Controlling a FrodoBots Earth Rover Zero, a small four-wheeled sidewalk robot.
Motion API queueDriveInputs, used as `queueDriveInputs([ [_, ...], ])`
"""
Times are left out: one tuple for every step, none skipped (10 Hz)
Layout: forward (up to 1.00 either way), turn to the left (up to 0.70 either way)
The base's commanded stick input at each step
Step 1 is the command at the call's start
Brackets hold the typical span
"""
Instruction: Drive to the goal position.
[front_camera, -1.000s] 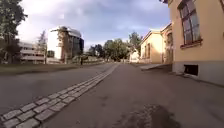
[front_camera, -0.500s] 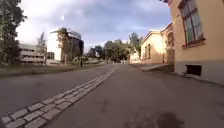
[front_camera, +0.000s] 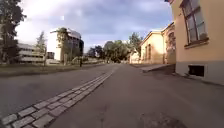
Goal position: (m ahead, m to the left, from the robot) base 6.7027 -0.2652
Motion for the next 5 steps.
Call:
queueDriveInputs([
  [0.45,0.0],
  [0.45,0.0],
  [0.45,0.0],
  [0.45,0.0],
  [0.45,0.0],
])
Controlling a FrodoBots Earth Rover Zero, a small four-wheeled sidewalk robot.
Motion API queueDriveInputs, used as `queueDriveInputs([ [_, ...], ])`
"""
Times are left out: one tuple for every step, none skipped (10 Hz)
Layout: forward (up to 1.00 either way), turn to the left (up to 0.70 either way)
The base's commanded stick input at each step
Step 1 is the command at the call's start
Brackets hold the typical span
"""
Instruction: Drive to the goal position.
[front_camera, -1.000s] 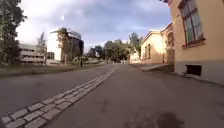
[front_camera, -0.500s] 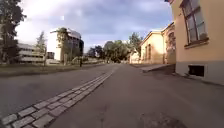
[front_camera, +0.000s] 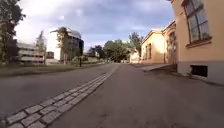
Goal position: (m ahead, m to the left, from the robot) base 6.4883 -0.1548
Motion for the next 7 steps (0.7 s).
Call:
queueDriveInputs([
  [0.45,0.0],
  [0.45,0.0],
  [0.45,0.0],
  [0.45,0.0],
  [0.45,0.0],
  [0.45,0.0],
  [0.45,0.0],
])
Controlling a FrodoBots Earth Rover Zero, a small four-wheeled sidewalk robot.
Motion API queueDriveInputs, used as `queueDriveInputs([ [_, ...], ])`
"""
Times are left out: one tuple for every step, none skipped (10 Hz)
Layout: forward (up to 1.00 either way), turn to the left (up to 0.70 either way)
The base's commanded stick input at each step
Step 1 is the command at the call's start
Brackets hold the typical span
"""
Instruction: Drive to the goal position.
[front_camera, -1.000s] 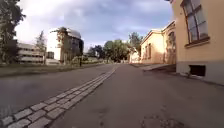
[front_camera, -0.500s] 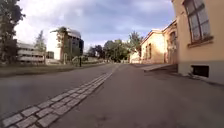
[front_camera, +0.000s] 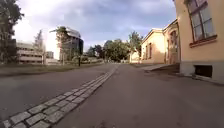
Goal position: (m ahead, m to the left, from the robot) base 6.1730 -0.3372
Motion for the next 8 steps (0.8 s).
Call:
queueDriveInputs([
  [0.45,0.0],
  [0.45,0.0],
  [0.45,0.0],
  [0.45,0.0],
  [0.45,0.0],
  [0.45,0.0],
  [0.45,0.0],
  [0.45,0.0],
])
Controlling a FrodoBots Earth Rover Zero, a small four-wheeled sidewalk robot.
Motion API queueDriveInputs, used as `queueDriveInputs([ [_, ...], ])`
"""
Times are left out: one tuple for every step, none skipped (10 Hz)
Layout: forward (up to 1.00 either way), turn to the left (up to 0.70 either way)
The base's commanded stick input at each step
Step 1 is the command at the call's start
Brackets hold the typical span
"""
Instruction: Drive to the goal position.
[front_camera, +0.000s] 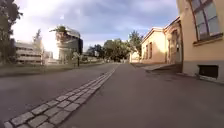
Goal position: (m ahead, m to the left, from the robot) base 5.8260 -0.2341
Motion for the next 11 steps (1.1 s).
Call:
queueDriveInputs([
  [0.45,0.0],
  [0.45,0.0],
  [0.45,0.0],
  [0.45,0.0],
  [0.45,-0.01],
  [0.45,-0.26],
  [0.45,-0.27],
  [0.45,-0.1],
  [0.45,0.0],
  [0.45,0.0],
  [0.45,0.0],
])
